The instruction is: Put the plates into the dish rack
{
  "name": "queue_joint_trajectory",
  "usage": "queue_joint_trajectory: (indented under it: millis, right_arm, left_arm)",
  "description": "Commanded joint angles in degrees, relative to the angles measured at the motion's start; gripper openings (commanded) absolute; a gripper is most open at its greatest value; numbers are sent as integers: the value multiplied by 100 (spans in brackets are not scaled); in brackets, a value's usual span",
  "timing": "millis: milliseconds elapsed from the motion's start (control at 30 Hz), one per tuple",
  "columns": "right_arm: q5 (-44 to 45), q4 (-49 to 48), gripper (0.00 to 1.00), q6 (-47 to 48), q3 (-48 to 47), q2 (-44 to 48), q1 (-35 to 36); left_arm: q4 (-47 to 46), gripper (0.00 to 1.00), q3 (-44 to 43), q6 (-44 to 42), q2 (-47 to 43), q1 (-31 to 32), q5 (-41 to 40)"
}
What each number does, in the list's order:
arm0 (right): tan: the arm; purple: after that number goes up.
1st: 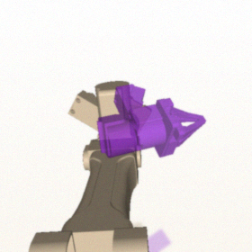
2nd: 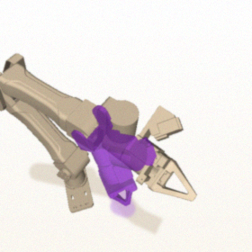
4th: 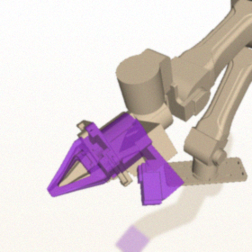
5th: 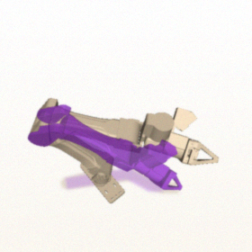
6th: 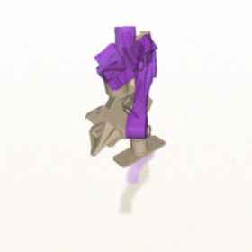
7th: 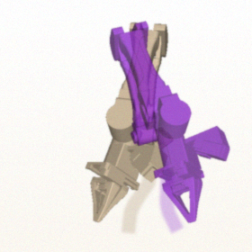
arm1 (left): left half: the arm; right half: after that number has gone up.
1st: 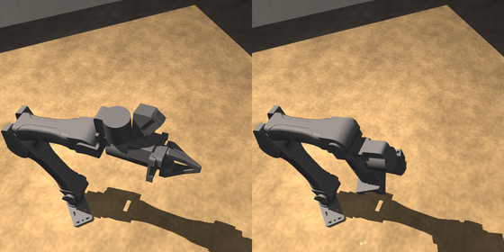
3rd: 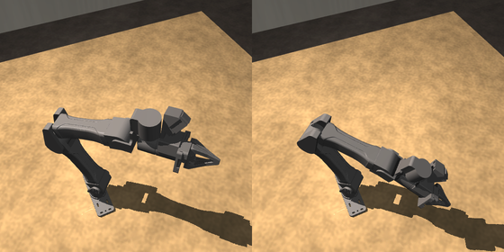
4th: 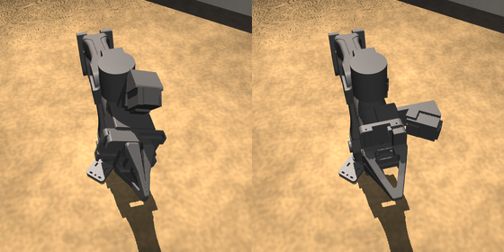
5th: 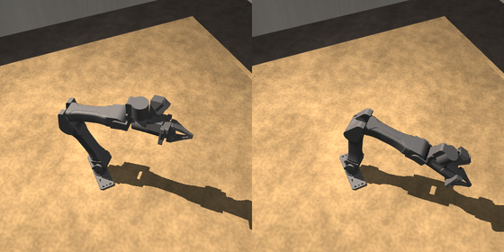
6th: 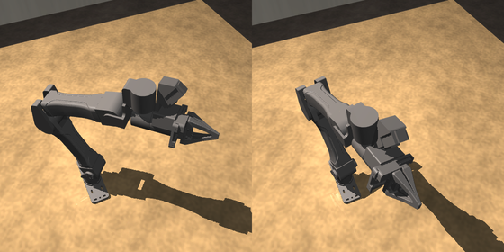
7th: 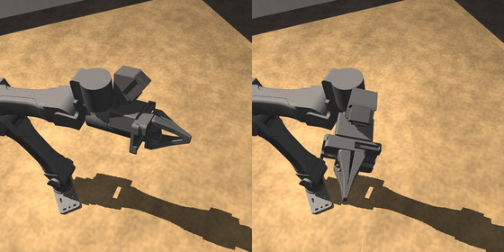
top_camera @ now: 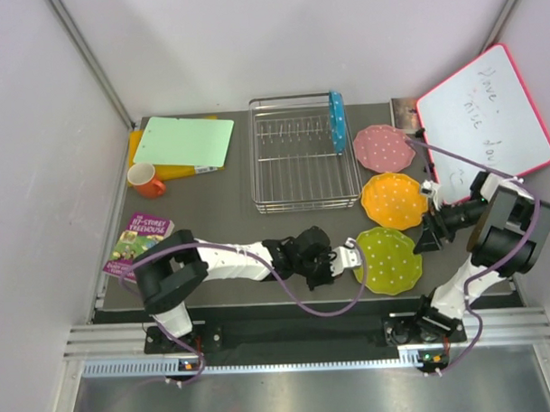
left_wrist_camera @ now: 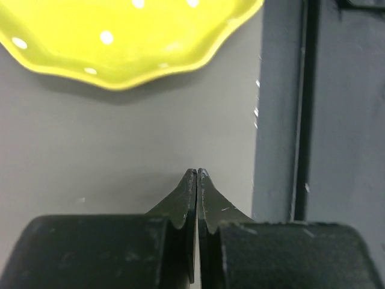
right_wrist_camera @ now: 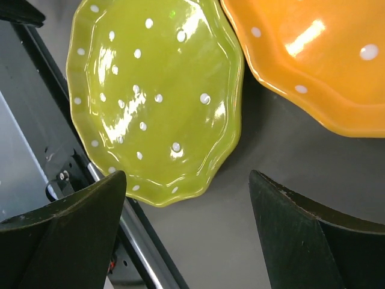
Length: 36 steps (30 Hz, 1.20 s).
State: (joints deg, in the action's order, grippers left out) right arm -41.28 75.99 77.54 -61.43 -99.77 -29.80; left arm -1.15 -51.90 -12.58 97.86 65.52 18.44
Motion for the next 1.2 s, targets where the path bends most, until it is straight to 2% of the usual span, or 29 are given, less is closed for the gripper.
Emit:
queue_joint_trajectory:
  millis: [0, 200, 500, 700, 833, 933, 1167]
  right_arm:
    - [-100, 391, 83, 359, -18, -244, -26]
    - [-144, 40, 83, 218, 175, -710, 53]
    - [-144, 513, 81, 95, -466, -1677, 291]
    - [-179, 795, 81, 236, -362, -1968, 510]
    - [-39, 786, 79, 490, -54, -1792, 975]
    - [-161, 786, 75, 386, -45, -1774, 994]
    - [-82, 821, 75, 244, -124, -2196, 1011]
  left_arm:
    - [-958, 0, -136, 396, 329, -4, 55]
    - [-1212, 0, -732, 844, 1119, -4, 213]
    - [-1336, 0, -1401, 1021, 1920, -4, 266]
    - [-1318, 0, -1805, 1231, 2184, 5, 239]
    - [-1274, 0, -2052, 1214, 2333, 5, 117]
    - [-1283, 0, -2158, 1152, 2404, 5, 99]
    - [-1274, 0, -2158, 1083, 2439, 5, 11]
